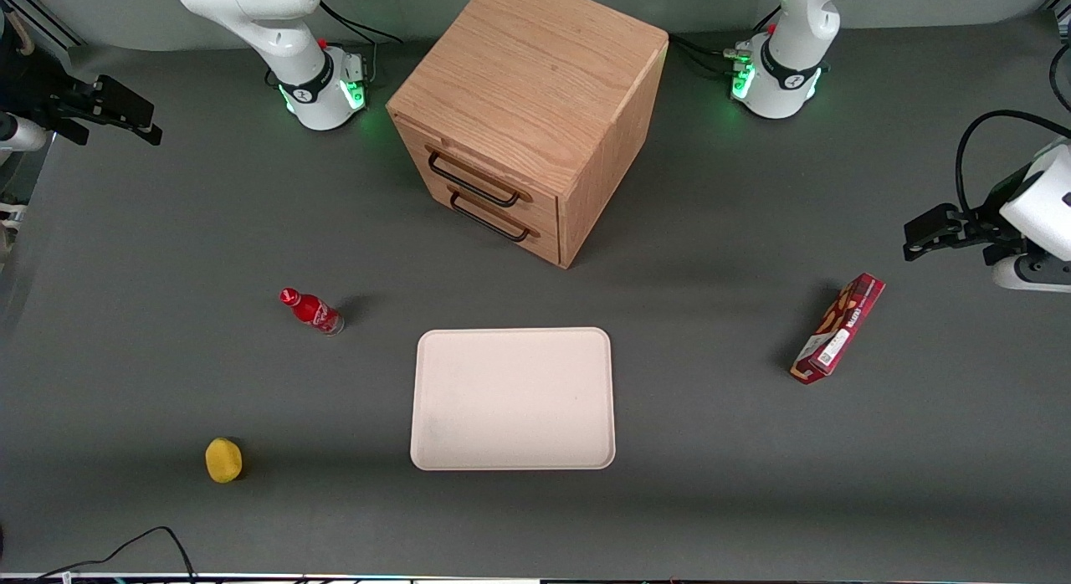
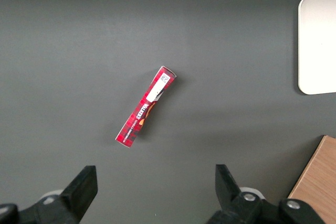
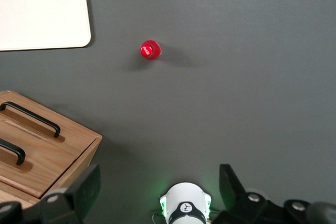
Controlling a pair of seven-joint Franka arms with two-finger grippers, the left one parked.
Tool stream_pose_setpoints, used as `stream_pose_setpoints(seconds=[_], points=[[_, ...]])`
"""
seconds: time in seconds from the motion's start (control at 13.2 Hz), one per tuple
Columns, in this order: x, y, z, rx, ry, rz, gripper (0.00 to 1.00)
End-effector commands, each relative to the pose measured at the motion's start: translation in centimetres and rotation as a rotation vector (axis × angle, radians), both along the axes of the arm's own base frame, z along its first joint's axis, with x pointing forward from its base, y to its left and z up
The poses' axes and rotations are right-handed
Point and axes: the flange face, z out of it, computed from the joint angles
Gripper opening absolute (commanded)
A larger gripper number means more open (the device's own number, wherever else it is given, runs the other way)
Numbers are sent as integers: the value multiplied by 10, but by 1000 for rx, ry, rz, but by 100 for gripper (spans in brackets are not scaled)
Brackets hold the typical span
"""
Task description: Open upper drawer
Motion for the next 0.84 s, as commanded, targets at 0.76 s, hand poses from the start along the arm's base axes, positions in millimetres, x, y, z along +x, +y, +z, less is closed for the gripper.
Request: stream_pose_setpoints(seconds=[0.76], points=[[8,17,45,73,-91,98,100]])
